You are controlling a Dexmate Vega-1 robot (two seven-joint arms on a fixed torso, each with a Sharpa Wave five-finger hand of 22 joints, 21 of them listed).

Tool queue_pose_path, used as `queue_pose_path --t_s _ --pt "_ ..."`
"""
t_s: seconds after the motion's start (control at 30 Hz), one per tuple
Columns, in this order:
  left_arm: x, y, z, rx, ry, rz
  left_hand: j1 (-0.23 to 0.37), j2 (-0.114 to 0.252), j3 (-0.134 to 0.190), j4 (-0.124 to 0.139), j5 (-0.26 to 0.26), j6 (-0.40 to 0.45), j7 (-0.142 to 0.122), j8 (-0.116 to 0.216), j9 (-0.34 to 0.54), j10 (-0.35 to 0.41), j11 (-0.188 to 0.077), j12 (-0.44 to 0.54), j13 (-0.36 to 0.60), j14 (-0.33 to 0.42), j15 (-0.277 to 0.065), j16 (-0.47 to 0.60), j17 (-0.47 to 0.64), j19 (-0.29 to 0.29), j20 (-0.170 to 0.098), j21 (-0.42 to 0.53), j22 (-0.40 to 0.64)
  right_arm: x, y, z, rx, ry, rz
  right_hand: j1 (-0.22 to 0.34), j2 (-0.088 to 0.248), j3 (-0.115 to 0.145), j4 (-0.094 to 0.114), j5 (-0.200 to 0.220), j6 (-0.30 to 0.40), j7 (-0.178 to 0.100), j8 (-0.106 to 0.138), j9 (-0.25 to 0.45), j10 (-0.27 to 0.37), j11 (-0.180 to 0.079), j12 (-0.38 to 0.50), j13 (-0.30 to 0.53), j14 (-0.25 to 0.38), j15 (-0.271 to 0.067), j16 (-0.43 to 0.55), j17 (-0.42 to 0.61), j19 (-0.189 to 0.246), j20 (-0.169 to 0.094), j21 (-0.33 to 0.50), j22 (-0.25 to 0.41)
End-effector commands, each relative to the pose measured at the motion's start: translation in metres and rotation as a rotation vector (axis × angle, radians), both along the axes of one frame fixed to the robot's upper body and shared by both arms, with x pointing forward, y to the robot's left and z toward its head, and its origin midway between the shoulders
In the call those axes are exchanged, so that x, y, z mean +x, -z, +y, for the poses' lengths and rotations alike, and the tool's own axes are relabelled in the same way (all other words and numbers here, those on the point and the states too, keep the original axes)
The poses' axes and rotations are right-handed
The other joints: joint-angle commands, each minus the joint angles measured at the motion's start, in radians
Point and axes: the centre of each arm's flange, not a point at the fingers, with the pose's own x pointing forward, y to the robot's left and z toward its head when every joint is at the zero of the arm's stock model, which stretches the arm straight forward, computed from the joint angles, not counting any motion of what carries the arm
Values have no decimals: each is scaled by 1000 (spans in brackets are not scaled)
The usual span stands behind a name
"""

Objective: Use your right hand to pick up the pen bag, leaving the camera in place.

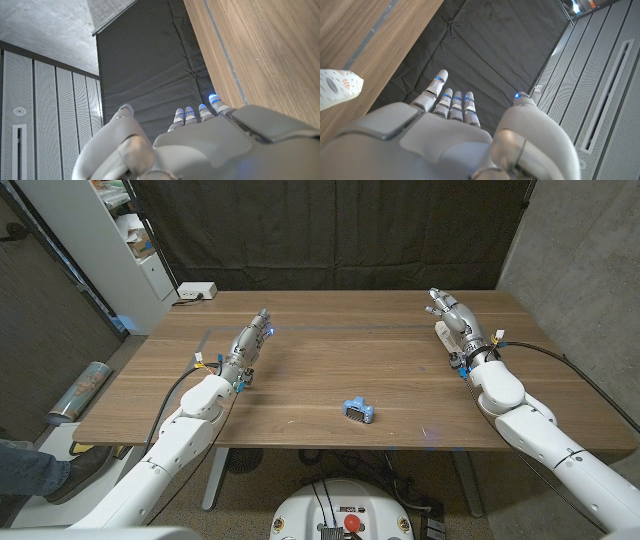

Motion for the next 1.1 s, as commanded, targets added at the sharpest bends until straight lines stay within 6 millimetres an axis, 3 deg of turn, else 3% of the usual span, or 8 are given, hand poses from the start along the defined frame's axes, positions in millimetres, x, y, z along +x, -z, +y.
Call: queue_pose_path --t_s 0.03,1.1 --pt "-1 0 1 0 6 -2 4 8 3 -6 -1 4 1 6 5 0 0 -4 -1 -8 -5 4 3 -86 6 -2 2 -4 -2 0 -32 49 -13 9 2 3 -6 7 1 -5 -3 3 10 0 -1 0 8 -5 6 1 5 3 -2 6" --pt "-11 1 4 1 -3 -16 6 12 1 -11 -2 14 2 7 5 9 1 -3 -1 0 -2 6 3 -80 20 -17 3 -23 -7 -3 -155 188 -68 18 6 6 -14 12 8 -9 -2 3 20 0 -4 0 15 -4 7 -5 13 3 -17 6"
